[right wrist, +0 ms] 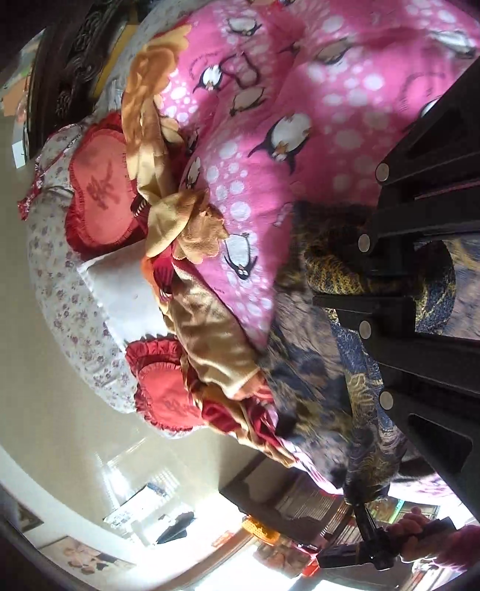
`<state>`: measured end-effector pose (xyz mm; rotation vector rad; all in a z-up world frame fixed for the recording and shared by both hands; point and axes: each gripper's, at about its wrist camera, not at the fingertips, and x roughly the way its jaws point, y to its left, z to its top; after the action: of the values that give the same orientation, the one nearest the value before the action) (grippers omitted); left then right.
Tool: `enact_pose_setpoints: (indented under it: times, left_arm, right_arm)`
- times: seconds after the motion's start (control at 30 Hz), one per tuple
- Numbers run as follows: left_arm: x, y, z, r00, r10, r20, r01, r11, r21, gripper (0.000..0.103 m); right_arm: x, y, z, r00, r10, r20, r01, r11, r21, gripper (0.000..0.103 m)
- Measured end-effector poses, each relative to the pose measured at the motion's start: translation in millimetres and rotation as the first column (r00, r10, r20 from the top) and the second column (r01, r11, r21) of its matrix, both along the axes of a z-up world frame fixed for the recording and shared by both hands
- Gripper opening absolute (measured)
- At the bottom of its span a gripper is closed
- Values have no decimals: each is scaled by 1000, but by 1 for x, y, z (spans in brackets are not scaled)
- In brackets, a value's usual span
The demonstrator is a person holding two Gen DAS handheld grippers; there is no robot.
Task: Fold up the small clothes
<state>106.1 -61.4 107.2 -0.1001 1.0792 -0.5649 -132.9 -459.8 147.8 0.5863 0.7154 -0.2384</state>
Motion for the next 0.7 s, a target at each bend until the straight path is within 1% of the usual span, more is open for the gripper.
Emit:
enact_pose_setpoints:
  times: [0.03, 0.07, 0.13, 0.17, 0.2, 0.23, 0.27, 0.3, 0.33, 0.37, 0.4, 0.47, 0.53, 0.57, 0.63, 0.67, 0.7]
  left_arm:
    - [5, 0, -4, 1000, 4, -11, -4, 1000, -11, 6]
    - [9, -1, -7, 1000, 0, -29, -1, 1000, -21, 6]
    - [18, 1, -14, 997, -4, -76, 0, 999, -46, 6]
    - [21, 4, -14, 995, -5, -101, -2, 998, -69, 7]
    - [21, 8, -13, 994, -12, -113, 2, 996, -84, 12]
    - [20, 10, -10, 993, -22, -112, 12, 996, -91, 14]
    - [17, 14, -5, 994, -32, -104, 23, 996, -85, 24]
    - [13, 18, 0, 995, -34, -90, 27, 997, -75, 42]
    - [7, 23, 6, 997, -36, -74, 30, 996, -79, 51]
    - [-1, 29, 13, 998, -40, -53, 35, 995, -93, 58]
    - [-11, 33, 19, 998, -50, -24, 47, 994, -94, 58]
    - [-33, 36, 27, 995, -91, 39, 93, 994, -55, 58]
    - [-57, 34, 27, 985, -145, 90, 147, 989, -16, 58]
    - [-70, 30, 20, 979, -179, 97, 179, 984, 13, 58]
    - [-82, 17, 3, 970, -229, 78, 222, 971, 88, 58]
    - [-88, 8, -7, 963, -259, 71, 248, 960, 130, 58]
    - [-92, -1, -17, 955, -287, 70, 272, 946, 175, 58]
  right_arm:
    - [4, -2, -3, 1000, -2, -4, 2, 1000, 2, 6]
    - [10, -6, -8, 1000, -2, -11, 2, 1000, 20, 10]
    - [13, -11, -13, 1000, 4, -28, -2, 999, 53, 25]
    - [10, -13, -13, 1000, 5, -22, -3, 997, 81, 36]
    - [4, -15, -11, 1000, 6, 5, -6, 994, 111, 39]
    - [-4, -14, -6, 1000, 1, 28, -4, 994, 108, 40]
    - [-10, -10, 0, 1000, -7, 30, 4, 997, 77, 40]
    - [-16, -7, 6, 999, -11, 31, 9, 999, 49, 40]
    - [-25, -2, 13, 999, -4, 42, 3, 1000, 20, 40]
    - [-30, 2, 16, 998, 12, 54, -12, 1000, 13, 40]
    - [-38, 11, 20, 997, 49, 67, -49, 999, 3, 38]
    - [-42, 33, 19, 989, 139, 44, -137, 990, -37, 36]
    - [-39, 64, 7, 970, 244, -22, -245, 966, -83, 35]
    - [-36, 72, 0, 962, 269, -41, -271, 958, -88, 34]
    - [-24, 92, -18, 942, 321, -101, -332, 937, -112, 34]
    - [-13, 102, -30, 932, 336, -138, -354, 926, -131, 34]
    - [-5, 108, -38, 927, 342, -156, -363, 921, -139, 34]
